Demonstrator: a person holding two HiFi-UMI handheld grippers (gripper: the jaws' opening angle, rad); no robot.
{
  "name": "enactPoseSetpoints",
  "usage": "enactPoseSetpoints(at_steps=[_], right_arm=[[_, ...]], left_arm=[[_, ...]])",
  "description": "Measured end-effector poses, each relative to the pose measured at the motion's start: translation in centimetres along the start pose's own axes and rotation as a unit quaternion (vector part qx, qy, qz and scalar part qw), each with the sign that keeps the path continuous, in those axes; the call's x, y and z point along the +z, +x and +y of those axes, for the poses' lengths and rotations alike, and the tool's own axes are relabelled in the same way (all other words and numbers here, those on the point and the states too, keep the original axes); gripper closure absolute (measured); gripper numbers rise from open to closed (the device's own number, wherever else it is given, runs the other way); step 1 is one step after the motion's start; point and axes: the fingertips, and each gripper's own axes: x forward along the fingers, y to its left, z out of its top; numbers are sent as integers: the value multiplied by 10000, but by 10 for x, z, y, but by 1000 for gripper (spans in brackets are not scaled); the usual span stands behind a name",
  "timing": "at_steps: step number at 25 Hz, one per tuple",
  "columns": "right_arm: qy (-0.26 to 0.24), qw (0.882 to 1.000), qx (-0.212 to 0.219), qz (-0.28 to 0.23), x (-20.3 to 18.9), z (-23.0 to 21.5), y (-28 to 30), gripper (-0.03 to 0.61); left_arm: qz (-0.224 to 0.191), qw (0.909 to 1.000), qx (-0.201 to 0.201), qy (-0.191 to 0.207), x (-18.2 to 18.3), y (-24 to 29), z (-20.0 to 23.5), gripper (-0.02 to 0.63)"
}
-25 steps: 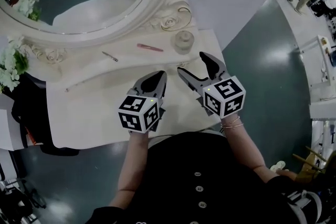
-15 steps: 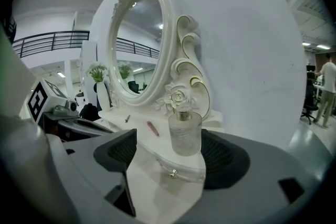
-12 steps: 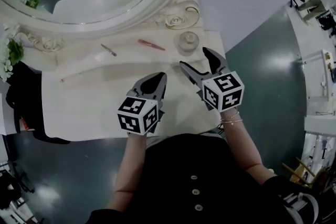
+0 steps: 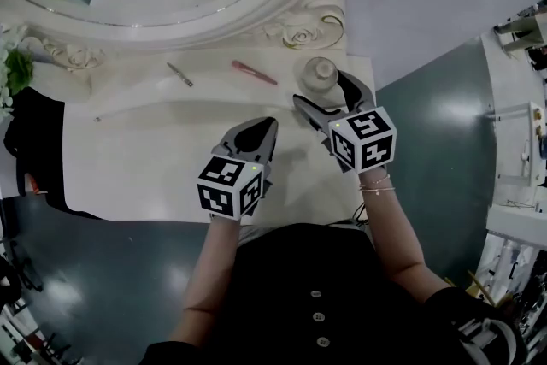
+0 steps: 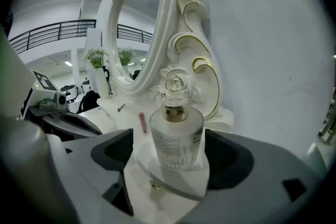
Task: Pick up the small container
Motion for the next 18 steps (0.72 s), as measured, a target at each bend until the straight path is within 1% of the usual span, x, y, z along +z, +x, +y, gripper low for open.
enactPoseSetpoints(at_steps=[6, 11, 18], right_arm=[[-9, 9999, 71, 82, 2, -10, 14, 166], [-155, 9996, 95, 223, 6, -16, 25, 166], [-316, 9983, 164, 466, 4, -13, 38, 171]], left_arm=[[6, 9999, 61, -111, -2, 7, 4, 600], [7, 9998, 124, -184, -4, 10, 9, 600], [-41, 9995, 175, -245, -3, 12, 15, 600]])
